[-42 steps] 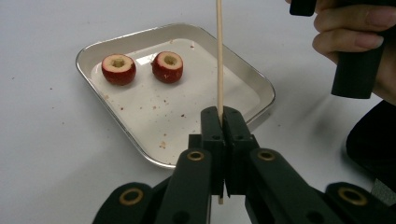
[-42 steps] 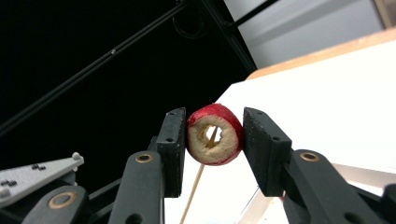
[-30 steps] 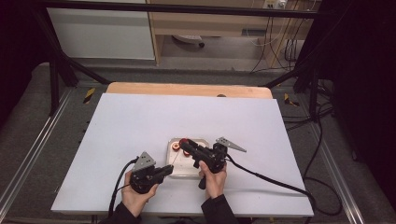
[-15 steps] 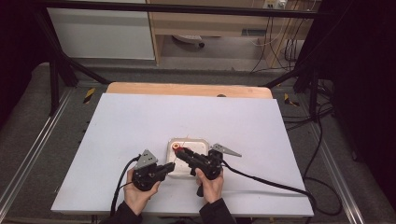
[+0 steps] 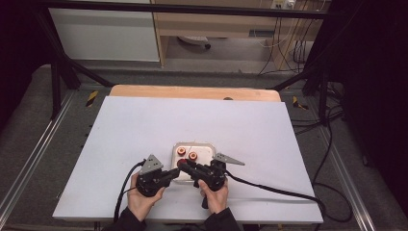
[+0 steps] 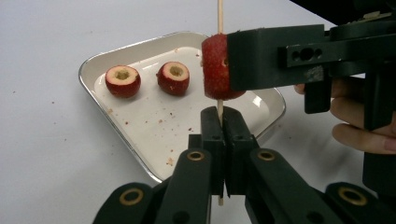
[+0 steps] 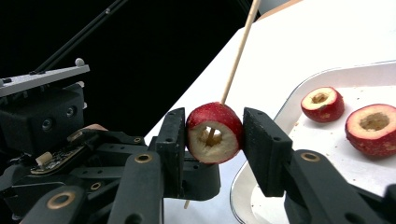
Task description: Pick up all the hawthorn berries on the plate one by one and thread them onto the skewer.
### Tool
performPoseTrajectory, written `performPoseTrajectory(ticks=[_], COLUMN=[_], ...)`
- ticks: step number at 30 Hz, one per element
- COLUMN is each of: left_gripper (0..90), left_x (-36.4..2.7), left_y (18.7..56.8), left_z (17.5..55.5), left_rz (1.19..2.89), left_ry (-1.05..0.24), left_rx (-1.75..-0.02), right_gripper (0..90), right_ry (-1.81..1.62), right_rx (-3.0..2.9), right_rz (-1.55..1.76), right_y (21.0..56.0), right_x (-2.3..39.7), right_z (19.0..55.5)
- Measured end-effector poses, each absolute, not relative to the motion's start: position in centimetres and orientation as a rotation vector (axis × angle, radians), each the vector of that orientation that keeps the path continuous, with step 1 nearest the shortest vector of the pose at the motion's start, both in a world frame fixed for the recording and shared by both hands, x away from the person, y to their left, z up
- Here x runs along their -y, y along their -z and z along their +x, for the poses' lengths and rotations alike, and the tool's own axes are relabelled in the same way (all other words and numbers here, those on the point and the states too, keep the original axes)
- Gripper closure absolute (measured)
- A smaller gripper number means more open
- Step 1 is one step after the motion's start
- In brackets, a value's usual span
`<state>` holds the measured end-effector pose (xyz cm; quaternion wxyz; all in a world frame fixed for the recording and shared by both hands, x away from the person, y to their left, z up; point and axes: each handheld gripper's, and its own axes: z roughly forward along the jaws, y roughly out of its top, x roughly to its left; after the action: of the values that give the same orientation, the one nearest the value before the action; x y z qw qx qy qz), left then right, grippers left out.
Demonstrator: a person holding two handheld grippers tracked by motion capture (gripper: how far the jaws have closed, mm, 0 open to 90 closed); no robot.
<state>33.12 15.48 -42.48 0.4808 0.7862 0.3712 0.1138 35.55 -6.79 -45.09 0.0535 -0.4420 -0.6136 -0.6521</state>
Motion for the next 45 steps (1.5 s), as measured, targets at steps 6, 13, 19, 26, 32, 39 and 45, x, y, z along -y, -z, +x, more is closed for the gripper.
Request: performPoseTrajectory(ticks=[6, 13, 19, 26, 32, 39, 45], left_gripper=[88.6, 88.6, 88.5, 88.5, 88.5, 88.5, 88.5], left_x=[-16.8, -18.3, -19.3, -20.6, -21.2, -21.6, -21.9], left_y=[42.3, 42.5, 42.6, 42.6, 42.8, 42.9, 43.0], left_z=[32.9, 32.9, 32.7, 32.4, 32.6, 32.8, 33.0], left_rz=[1.933, 1.980, 2.019, 2.040, 2.044, 2.037, 2.029], left_ry=[-0.308, -0.330, -0.337, -0.368, -0.358, -0.359, -0.357], left_rx=[-0.885, -0.880, -0.857, -0.865, -0.877, -0.889, -0.905], right_gripper=[28.0, 11.6, 9.4, 8.1, 8.9, 11.9, 16.4], right_ry=[1.983, 1.790, 1.634, 1.435, 1.224, 0.996, 0.912], right_rx=[2.006, 2.237, 2.394, 2.587, 2.765, 2.909, 2.935], right_rz=[-1.387, -1.395, -1.370, -1.327, -1.235, -1.129, -1.092], right_y=[43.7, 42.8, 42.0, 40.6, 39.6, 38.8, 38.5], right_x=[8.7, 11.3, 12.3, 11.9, 10.2, 7.8, 5.9], right_z=[36.0, 37.2, 38.1, 39.5, 41.0, 42.9, 44.3])
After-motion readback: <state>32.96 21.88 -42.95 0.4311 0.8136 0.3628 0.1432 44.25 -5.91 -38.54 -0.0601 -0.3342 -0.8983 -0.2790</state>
